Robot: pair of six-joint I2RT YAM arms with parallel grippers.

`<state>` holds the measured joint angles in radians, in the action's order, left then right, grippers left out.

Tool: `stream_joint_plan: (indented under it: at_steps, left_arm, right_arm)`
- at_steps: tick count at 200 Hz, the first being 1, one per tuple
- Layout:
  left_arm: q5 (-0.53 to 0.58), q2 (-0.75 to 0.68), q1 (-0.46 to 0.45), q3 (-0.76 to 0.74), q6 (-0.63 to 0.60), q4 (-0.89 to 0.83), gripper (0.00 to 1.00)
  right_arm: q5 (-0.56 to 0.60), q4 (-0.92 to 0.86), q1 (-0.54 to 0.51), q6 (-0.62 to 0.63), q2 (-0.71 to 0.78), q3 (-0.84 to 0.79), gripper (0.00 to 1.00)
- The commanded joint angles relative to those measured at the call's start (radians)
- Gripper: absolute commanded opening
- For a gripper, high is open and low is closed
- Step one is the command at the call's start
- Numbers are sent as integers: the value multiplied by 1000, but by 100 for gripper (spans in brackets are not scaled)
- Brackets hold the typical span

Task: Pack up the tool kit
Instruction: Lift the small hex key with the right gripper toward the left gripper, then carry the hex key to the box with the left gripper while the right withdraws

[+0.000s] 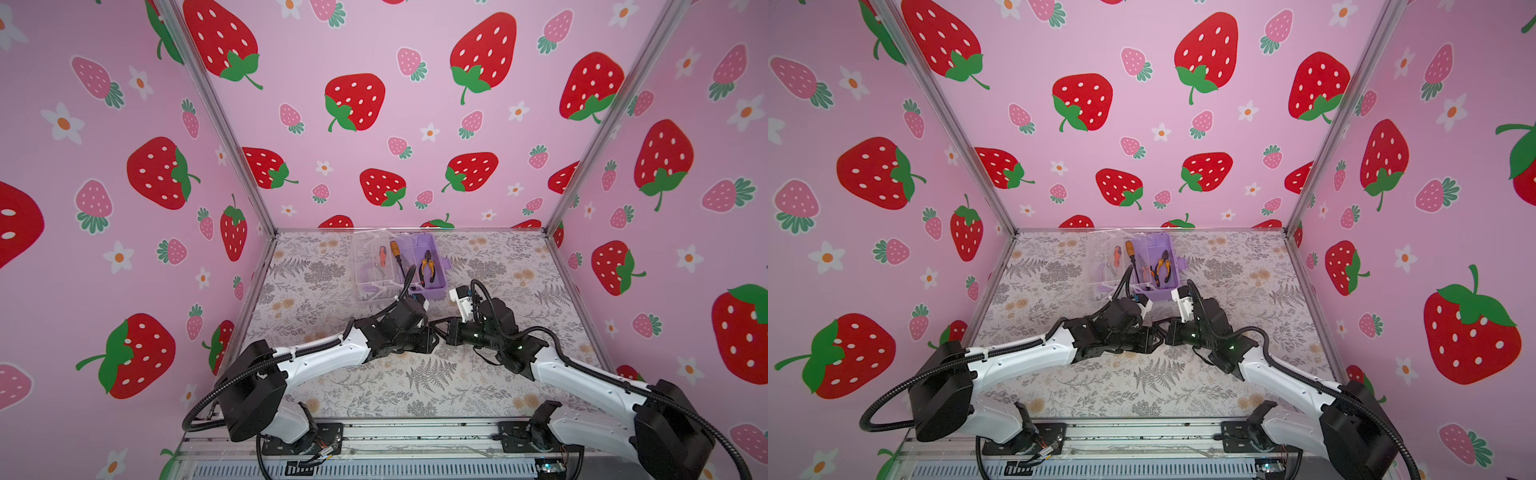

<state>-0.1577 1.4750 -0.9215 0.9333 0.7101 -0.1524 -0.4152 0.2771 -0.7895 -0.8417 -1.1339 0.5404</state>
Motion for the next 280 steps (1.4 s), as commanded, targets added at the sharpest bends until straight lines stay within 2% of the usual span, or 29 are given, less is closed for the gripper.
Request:
stream_joint_plan:
  at_steps: [1,20,31,55,67,98,127,156,192,225,280]
  left_arm:
    - [8,2,-3,54,11,31,28]
    - [15,-1,-1,66,8,11,11]
    - [58,-2,0,74,9,-6,0]
    - [84,-6,9,88,6,-43,0]
    - [89,-8,23,99,0,-72,0]
    - [139,0,111,162,-14,-236,0]
    - [207,10,249,244,-51,-390,0]
    - [333,41,328,348,-108,-479,0]
    - [494,195,375,531,-198,-587,0]
    - [492,347,449,699,-218,-667,0]
    - [448,452,544,839,-256,-680,0]
  right_arm:
    - [-43,36,-2,-16,6,-21,0]
    - [-45,35,-1,-12,6,-26,0]
    - [-44,35,1,-9,4,-30,0]
    - [-30,33,3,-1,12,-35,0]
    - [-16,30,11,1,26,-37,12]
    - [33,4,58,25,129,-39,33]
    - [94,-81,105,71,232,-41,40]
    - [114,-128,129,84,275,-70,42]
    - [96,-128,140,83,261,-110,43]
    - [87,-143,153,100,268,-115,43]
    - [87,-165,182,121,280,-125,43]
